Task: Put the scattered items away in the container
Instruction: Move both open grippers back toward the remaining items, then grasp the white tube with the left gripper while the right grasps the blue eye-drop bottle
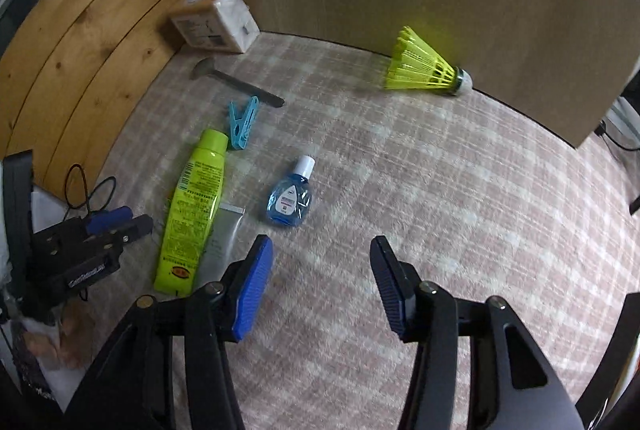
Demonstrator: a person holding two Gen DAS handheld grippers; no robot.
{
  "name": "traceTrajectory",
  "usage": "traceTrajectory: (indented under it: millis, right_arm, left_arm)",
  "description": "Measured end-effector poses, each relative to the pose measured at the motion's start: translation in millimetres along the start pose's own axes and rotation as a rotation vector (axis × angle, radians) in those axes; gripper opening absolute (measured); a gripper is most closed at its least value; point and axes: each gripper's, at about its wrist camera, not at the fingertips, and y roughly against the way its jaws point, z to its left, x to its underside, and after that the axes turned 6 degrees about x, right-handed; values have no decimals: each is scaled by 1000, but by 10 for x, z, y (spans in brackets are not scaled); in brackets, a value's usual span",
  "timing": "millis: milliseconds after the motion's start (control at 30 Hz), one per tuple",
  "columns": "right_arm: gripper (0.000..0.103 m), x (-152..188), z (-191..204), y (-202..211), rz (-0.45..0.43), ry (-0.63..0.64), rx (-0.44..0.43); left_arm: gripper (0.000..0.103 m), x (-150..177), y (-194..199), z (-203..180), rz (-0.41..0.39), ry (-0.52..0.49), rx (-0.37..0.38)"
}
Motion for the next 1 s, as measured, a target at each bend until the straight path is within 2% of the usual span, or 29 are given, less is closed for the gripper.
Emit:
traceTrajectory:
  millis: [167,300,433,533,600,700,800,933,1000]
  right_arm:
    - [49,-112,-32,-107,12,-21,10]
    - [45,-206,-29,-206,29,-31,8]
    - [43,-315,2,-336,51,-30,20]
    - [42,-359,9,-433,75,-43,11]
    - [40,-368,4,-469,87,-50,6]
    - [40,-384,23,-506,95,-47,-2]
    - [40,-409,46,-558,113,-51,-22]
    - [41,-436,110,-628,126,-41,-37]
    - [41,-451,158,-684,136,-29,-28]
  left_arm:
    - [39,-30,35,-246,-18,-14,23]
    - [38,40,-16,-607,9,-98,41]
    - [36,126,-124,-894,37,-175,-1]
    - [28,175,-108,-974,30,-167,-32]
    - [28,212,3,-1011,-9,-175,-37]
    - [28,218,67,-1059,-19,-164,-9]
    - [28,202,5,-1083,4,-169,8]
    - [28,179,-232,-1083,48,-149,-25]
    - [35,170,-237,-1091,21,-162,-49]
